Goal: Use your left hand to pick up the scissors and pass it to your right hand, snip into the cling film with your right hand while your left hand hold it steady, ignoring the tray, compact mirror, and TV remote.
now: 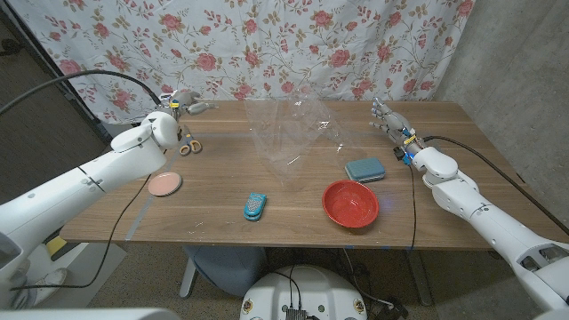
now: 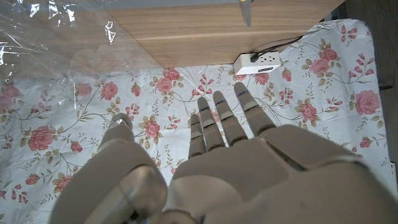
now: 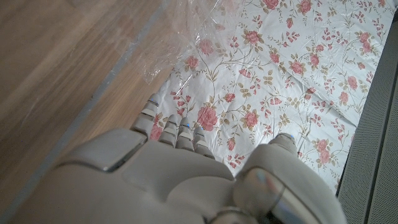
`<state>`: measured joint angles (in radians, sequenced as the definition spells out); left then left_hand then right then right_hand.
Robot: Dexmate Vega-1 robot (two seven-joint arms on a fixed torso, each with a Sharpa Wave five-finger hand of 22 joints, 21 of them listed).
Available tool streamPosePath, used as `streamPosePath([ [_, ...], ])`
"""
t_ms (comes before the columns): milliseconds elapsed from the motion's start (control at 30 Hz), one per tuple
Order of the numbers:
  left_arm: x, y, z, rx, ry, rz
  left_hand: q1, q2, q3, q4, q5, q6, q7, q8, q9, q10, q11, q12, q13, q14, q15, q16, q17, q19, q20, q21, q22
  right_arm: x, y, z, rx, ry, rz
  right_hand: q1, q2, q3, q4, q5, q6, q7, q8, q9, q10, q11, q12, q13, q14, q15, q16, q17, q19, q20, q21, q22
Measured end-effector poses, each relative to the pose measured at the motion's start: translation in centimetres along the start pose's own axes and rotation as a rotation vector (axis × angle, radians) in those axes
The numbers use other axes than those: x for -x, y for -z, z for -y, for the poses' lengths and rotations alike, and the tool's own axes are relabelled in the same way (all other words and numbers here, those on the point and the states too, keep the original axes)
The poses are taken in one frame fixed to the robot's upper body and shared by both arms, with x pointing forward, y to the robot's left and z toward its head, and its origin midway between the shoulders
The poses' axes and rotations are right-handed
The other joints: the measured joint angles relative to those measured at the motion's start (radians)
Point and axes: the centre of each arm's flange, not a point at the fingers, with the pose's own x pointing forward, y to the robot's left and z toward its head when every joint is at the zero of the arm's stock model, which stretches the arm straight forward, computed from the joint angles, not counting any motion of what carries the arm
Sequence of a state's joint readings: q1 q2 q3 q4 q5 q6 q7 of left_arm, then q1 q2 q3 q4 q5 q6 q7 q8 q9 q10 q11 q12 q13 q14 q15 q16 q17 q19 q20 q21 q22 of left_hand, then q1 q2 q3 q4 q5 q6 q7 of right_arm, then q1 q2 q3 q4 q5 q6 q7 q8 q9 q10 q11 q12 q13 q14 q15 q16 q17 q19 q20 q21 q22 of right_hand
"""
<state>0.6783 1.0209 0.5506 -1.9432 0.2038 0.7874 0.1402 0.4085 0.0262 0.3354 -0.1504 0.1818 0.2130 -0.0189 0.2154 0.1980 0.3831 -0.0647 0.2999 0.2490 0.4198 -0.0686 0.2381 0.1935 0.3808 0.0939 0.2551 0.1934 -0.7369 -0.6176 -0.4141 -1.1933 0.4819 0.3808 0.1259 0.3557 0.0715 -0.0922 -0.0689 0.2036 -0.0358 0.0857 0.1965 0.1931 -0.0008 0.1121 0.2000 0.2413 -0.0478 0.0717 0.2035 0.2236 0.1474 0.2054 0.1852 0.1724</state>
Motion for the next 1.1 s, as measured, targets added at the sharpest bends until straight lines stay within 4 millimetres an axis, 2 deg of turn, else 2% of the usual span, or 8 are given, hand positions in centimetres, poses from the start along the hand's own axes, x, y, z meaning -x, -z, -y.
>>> streamPosePath([
  [233,0.0,0.9,-0.3,-0.017,-0.025,-0.056,0.001,-0.007,-0.005,0.005,0.000,0.050,0.024,0.013,0.004,0.023,0.010,0.000,0.003,0.040,0.003,0.007,-0.003,0.096,-0.019,0.032,0.000,-0.2,-0.1,0.1,0.001,-0.001,0.002,0.000,0.000,0.000,0.000,0.000,0.000,0.000,0.000,0.000,0.000,0.000,0.000,0.000,0.000,0.000,0.000,-0.001,0.000,0.000,0.000,0.000],
  [267,0.2,0.1,0.0,0.001,-0.021,-0.044,-0.002,-0.010,-0.005,0.005,0.000,0.055,0.029,0.016,0.005,0.024,0.011,0.000,0.004,0.048,0.003,0.007,-0.003,0.109,-0.023,0.038,0.002,-0.2,-0.1,0.1,0.001,-0.001,0.002,0.000,0.000,0.000,0.000,0.000,0.000,0.000,0.000,0.000,0.000,0.000,0.000,0.000,0.000,0.000,0.000,-0.001,0.000,0.000,0.000,0.000],
  [300,0.2,0.2,0.0,0.003,-0.024,-0.054,-0.002,-0.010,-0.005,0.005,0.000,0.059,0.033,0.016,0.005,0.024,0.011,0.000,0.005,0.052,0.005,0.007,-0.003,0.119,-0.024,0.043,0.004,-0.2,0.0,0.0,0.000,-0.007,-0.004,0.000,0.000,0.000,0.000,0.000,0.000,0.000,0.000,0.000,0.000,0.000,0.000,0.000,0.000,0.000,0.000,-0.001,0.000,0.000,0.000,0.000],
  [367,0.2,0.3,-0.1,0.014,-0.032,-0.067,-0.003,-0.011,-0.008,0.007,0.000,0.064,0.028,0.016,0.006,0.024,0.011,0.000,0.005,0.059,0.000,0.007,-0.006,0.134,-0.026,0.045,0.005,-0.2,0.0,0.0,0.001,-0.008,-0.005,0.000,0.000,0.000,0.000,0.000,0.000,0.000,0.000,0.000,0.000,0.000,0.000,0.000,0.000,0.000,0.000,-0.001,0.000,0.000,0.000,0.000],
  [567,0.1,0.7,0.1,0.056,-0.025,-0.113,-0.009,-0.016,-0.007,0.007,0.000,0.077,0.041,0.021,0.014,0.024,0.011,0.000,0.005,0.079,-0.008,0.007,-0.008,0.186,-0.028,0.067,0.005,-0.2,-0.1,-0.1,0.001,-0.011,-0.007,0.000,0.000,0.000,0.000,0.000,0.000,0.000,0.000,0.000,0.000,0.000,0.000,-0.004,0.000,0.000,0.000,-0.001,0.000,0.000,0.000,0.000],
  [933,-1.0,1.8,0.1,0.152,-0.001,-0.190,-0.014,-0.026,-0.011,0.011,0.000,0.063,0.049,0.021,0.019,0.011,0.024,-0.011,0.004,0.077,-0.006,-0.002,-0.007,0.218,-0.002,0.078,0.005,-0.3,-0.1,-0.2,0.000,-0.012,-0.008,0.000,0.000,0.000,0.000,0.000,0.000,0.000,0.000,0.000,0.000,0.000,0.000,-0.007,0.000,0.000,0.000,-0.001,0.000,0.000,0.000,0.000],
  [1100,-1.4,2.2,0.2,0.179,0.013,-0.214,-0.011,-0.029,-0.016,0.016,0.000,0.061,0.051,0.020,0.023,0.011,0.024,-0.012,0.009,0.071,-0.001,-0.010,-0.007,0.231,-0.008,0.082,0.005,-0.2,0.0,-0.3,-0.001,-0.010,-0.011,0.000,0.000,0.000,0.000,0.000,0.000,0.000,0.000,0.000,0.000,0.000,0.000,-0.007,0.000,0.000,0.000,0.000,0.000,0.000,0.000,0.000],
])
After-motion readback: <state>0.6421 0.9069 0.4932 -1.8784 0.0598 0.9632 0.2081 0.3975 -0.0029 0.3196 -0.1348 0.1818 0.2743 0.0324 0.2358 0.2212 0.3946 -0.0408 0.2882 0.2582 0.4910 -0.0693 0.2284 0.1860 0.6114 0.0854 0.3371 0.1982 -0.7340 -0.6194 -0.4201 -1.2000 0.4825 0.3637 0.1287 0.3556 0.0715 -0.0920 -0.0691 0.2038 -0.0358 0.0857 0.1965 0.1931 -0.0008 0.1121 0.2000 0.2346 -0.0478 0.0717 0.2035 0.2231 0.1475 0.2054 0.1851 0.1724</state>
